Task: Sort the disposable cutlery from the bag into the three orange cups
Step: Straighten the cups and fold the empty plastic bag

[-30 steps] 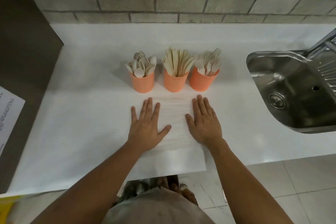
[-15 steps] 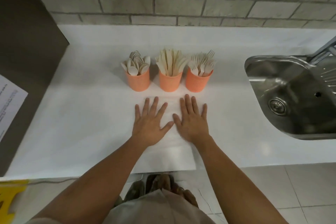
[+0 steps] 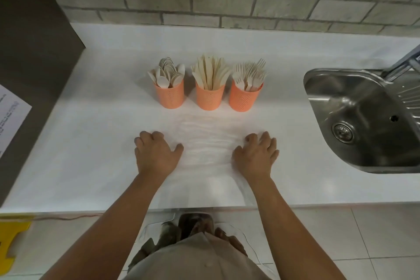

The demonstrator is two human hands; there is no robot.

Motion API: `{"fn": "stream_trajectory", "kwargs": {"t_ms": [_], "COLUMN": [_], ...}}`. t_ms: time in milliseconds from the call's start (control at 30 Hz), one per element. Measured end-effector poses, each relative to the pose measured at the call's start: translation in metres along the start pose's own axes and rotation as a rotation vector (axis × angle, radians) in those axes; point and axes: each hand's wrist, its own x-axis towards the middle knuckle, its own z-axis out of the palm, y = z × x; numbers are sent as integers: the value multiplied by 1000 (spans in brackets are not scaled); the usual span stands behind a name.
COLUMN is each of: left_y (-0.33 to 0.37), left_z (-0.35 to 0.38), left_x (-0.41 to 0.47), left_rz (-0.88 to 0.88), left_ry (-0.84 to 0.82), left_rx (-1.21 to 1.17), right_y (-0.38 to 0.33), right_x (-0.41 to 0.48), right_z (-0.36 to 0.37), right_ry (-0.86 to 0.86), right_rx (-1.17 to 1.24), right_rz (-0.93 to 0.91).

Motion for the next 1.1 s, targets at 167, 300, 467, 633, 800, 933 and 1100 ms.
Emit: {"fn": "stream_trajectory", "kwargs": {"t_ms": [167, 300, 467, 633, 800, 933, 1100], "left_y": [3, 7, -6, -15, -18, -6, -15], "left_z": [-5, -39, -52, -43, -56, -84, -77], "left_x": [6, 7, -1, -11, 0, 7, 18], "left_rz": [25, -189, -208, -224, -174, -24, -101], "left_ry": [-136, -129, -459, -486, -478, -384, -455], "left_rx": [-312, -1080, -1126, -991, -1102, -1327, -1318], "right_y": [-9, -7, 10, 13, 2, -10, 0], "right_x": [1, 2, 2, -10, -2, -1, 10], "right_z": [-15, -57, -59, -49, -68, -93, -77], "right_ry": [97, -149, -467, -597, -593, -604, -485], "right_rx": [445, 1071, 1103, 1128, 1214, 1573, 1310], "right_rz": [-161, -25, 204, 285, 126, -105, -141]}}
